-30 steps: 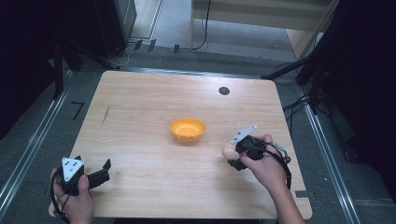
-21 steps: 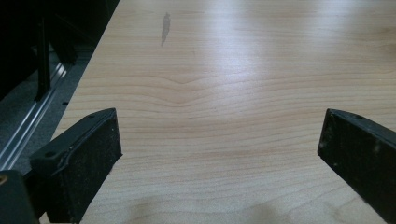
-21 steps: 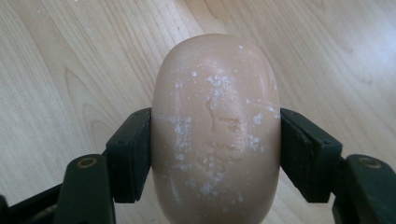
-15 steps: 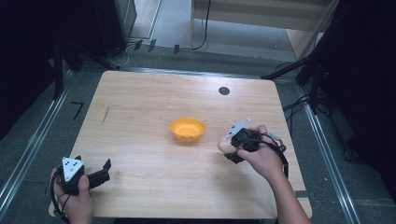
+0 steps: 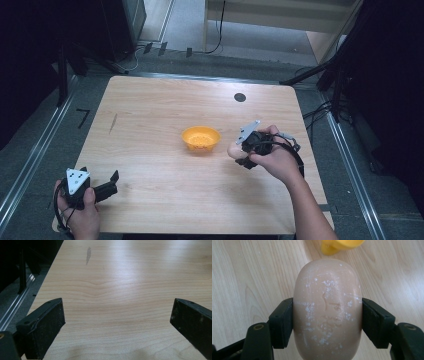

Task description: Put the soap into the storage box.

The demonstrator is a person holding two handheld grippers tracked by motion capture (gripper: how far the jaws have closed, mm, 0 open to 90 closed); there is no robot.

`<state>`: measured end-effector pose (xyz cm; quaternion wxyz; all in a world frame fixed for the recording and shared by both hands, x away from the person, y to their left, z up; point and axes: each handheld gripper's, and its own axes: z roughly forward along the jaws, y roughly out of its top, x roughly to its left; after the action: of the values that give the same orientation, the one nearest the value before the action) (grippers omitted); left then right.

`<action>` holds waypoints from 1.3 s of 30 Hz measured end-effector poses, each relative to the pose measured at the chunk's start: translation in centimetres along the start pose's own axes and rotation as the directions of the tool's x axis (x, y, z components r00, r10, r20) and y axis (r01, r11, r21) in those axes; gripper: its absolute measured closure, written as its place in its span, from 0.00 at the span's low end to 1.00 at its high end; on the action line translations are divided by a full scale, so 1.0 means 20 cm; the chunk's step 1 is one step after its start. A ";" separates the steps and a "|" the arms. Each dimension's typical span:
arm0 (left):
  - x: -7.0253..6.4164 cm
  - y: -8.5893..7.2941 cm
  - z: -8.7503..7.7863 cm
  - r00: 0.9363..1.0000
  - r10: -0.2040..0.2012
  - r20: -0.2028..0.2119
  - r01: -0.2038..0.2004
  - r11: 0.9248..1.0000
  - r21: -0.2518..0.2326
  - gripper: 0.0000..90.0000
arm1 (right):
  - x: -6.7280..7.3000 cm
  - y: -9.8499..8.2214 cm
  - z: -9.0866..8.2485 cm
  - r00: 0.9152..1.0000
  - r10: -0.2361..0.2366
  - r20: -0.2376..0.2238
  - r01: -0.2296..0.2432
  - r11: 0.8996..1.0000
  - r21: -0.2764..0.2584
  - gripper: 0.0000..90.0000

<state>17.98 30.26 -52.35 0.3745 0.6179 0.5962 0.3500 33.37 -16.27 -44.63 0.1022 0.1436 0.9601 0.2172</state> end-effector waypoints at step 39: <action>0.00 0.00 0.00 1.000 -0.002 0.009 0.002 1.000 -0.010 0.00 | -0.14 0.39 0.10 0.975 -0.220 -0.039 0.219 0.975 -0.028 0.37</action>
<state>17.88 30.31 -52.35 0.3806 0.6170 0.5932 0.3500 38.23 -9.70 -42.51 0.1071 0.0310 0.9693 0.2190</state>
